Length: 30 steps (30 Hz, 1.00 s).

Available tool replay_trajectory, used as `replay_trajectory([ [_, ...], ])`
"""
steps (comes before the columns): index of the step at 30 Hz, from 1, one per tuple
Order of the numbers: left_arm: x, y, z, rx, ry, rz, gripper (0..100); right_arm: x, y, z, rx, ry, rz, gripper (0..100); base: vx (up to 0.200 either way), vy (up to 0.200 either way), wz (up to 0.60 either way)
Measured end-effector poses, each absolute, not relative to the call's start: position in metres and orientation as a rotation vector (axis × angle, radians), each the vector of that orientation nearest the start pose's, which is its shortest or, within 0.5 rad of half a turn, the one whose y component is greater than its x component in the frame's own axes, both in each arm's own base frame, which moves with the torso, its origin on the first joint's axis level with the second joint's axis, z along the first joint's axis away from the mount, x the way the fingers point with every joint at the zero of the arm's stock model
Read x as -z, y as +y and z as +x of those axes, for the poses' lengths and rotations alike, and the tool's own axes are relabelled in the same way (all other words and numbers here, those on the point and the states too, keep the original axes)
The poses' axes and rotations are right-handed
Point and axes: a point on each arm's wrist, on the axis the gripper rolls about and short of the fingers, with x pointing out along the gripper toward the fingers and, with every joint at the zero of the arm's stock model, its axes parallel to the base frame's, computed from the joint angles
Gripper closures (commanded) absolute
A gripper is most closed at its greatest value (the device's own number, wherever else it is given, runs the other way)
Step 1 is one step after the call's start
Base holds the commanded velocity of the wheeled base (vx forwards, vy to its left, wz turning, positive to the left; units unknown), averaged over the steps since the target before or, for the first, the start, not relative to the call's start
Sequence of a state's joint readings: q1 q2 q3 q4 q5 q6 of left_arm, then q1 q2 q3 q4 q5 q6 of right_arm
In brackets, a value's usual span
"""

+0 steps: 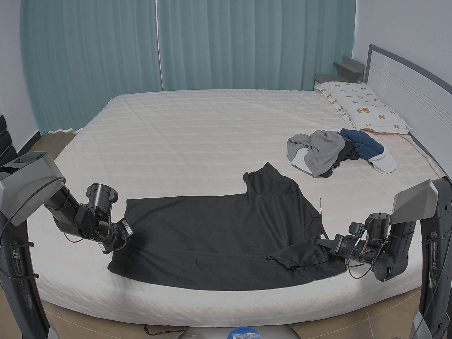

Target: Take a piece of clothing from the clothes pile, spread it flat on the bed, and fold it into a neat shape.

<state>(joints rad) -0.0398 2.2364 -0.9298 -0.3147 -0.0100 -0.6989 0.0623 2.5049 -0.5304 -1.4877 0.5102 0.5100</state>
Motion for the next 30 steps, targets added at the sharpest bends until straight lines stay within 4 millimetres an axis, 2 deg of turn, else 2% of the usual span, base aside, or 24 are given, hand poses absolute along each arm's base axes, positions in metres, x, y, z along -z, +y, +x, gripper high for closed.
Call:
replay_trajectory([
  [14,0.000,-0.012,0.359,-0.345,0.952,-0.604,100,0.053,0.027,0.330,-0.412,0.563,0.625,100,0.000,0.000,0.00],
  [30,0.001,-0.005,0.364,-0.374,0.923,-0.609,100,0.048,0.027,0.343,-0.352,0.508,0.668,100,0.000,0.000,0.00],
])
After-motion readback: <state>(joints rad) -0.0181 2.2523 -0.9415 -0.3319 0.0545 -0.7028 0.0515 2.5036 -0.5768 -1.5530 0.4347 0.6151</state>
